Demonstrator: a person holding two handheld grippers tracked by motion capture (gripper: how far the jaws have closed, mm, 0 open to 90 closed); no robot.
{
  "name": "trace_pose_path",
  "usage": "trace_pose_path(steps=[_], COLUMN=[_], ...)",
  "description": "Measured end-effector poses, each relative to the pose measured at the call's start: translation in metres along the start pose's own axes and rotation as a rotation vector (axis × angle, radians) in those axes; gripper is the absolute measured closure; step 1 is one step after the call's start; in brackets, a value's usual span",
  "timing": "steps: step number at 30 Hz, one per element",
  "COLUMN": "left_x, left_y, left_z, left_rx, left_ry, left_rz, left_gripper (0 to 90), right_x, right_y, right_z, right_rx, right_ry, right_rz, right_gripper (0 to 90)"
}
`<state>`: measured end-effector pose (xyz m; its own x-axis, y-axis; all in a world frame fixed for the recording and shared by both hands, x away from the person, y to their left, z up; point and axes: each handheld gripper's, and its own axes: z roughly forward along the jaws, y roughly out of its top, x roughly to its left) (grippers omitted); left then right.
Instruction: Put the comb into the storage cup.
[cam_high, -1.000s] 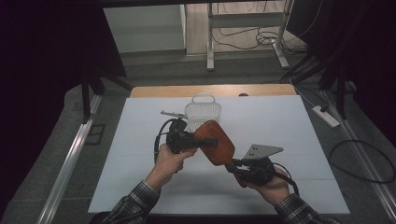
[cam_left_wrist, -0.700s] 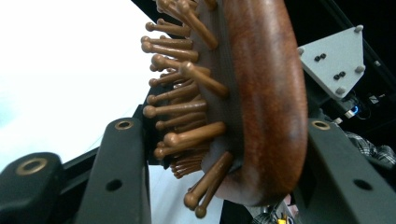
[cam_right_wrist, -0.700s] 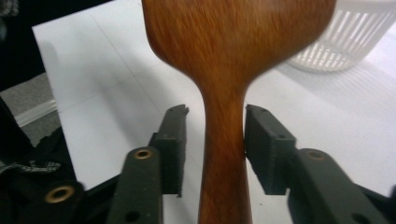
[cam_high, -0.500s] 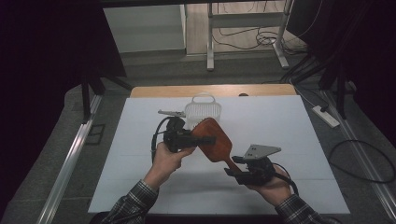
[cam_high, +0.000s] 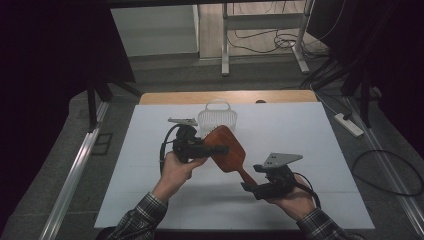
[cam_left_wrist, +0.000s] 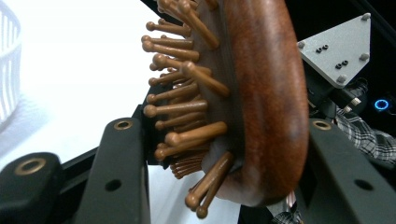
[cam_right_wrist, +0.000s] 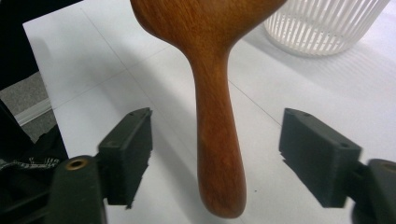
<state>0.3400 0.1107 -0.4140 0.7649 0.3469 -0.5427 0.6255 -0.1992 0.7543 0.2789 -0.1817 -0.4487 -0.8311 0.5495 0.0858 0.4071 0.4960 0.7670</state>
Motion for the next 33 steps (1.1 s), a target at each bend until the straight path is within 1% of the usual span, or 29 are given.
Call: trace_pose_path(steps=[4, 5, 7, 8, 11, 14, 20, 24, 28, 30, 33], left_x=[-0.001, -0.001, -0.001, -0.001, -0.001, -0.001, 0.0, 0.001, 0.002, 0.003, 0.004], left_y=[0.001, 0.001, 0.002, 0.002, 0.003, 0.003, 0.005, 0.006, 0.007, 0.008, 0.008], left_z=[-0.003, -0.005, -0.006, -0.007, -0.008, -0.009, -0.01, -0.013, -0.015, -0.016, -0.019], left_rx=[0.0, 0.0, 0.002, 0.002, 0.004, 0.005, 0.011, 0.012, 0.009, 0.009, 0.01], left_ry=[0.016, 0.02, 0.029, 0.032, 0.044, 0.052, 0.072, 0.089, 0.095, 0.099, 0.112], left_rz=[0.011, 0.015, 0.024, 0.026, 0.032, 0.035, 0.042, 0.042, 0.041, 0.041, 0.042], left_gripper=[53.7, 53.7, 53.7, 53.7, 53.6, 53.6, 53.6, 53.6, 53.5, 53.5, 53.4], right_x=[-0.002, -0.002, 0.0, 0.001, 0.001, -0.001, -0.008, -0.012, -0.014, -0.016, -0.017], right_y=[-0.001, -0.001, -0.001, -0.003, -0.003, -0.004, -0.006, -0.008, -0.009, -0.011, -0.014], right_z=[0.0, 0.0, 0.001, 0.001, 0.001, -0.001, -0.007, -0.011, -0.013, -0.015, -0.018], right_rx=[0.026, 0.035, 0.053, 0.058, 0.067, 0.062, 0.04, 0.036, 0.031, 0.028, 0.03], right_ry=[0.017, 0.021, 0.006, -0.004, 0.001, -0.006, -0.008, -0.013, -0.011, -0.007, -0.011], right_rz=[0.026, 0.025, 0.01, -0.006, -0.01, -0.014, 0.011, 0.034, 0.035, 0.028, 0.04], right_gripper=[18.7, 16.5, 13.6, 11.9, 7.5, 4.9, 0.8, 0.2, 0.1, 0.0, 0.0])
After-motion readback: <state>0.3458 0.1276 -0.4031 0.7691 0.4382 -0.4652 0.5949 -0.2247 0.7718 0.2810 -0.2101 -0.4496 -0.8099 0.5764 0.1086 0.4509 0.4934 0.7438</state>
